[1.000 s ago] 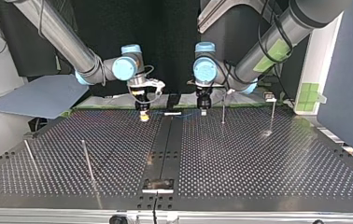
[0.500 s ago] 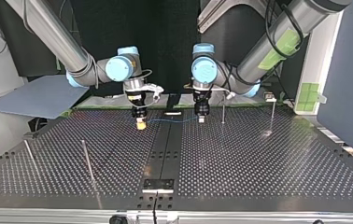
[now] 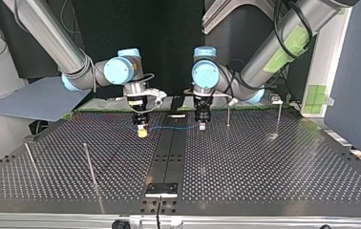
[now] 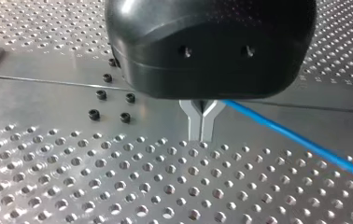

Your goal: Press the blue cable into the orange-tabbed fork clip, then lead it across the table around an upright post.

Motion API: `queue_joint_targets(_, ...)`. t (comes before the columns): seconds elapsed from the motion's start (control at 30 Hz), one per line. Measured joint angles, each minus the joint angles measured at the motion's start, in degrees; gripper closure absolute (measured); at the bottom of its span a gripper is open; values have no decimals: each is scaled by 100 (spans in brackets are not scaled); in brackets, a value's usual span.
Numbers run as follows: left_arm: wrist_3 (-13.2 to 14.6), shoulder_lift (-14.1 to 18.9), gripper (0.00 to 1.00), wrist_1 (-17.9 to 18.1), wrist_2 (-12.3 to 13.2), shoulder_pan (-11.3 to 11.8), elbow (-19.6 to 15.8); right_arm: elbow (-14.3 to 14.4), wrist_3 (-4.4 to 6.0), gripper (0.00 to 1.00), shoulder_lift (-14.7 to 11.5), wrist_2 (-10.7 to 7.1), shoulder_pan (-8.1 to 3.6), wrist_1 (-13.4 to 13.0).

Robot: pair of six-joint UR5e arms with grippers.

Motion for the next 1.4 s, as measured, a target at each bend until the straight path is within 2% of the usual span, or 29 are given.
queue_joint_targets(0.2, 7, 19, 100, -159, -1, -40, 141, -77, -22, 100, -185, 5, -7, 94)
queue_joint_targets(0.63, 12, 136, 100, -270, -69, -66, 308, -206, -61, 100, -493, 16, -29, 281)
queue_joint_targets(0.87, -6, 317, 100, -304, -137, -74, 384, -285, -100, 100, -625, 26, -35, 405)
queue_joint_targets(1.27, 3, 466, 100, -573, -161, -120, 738, -405, -122, 100, -929, 91, -68, 646)
queue_joint_targets(1.4, 4, 480, 100, -775, -150, -154, 958, -449, -123, 100, -979, 104, -91, 729)
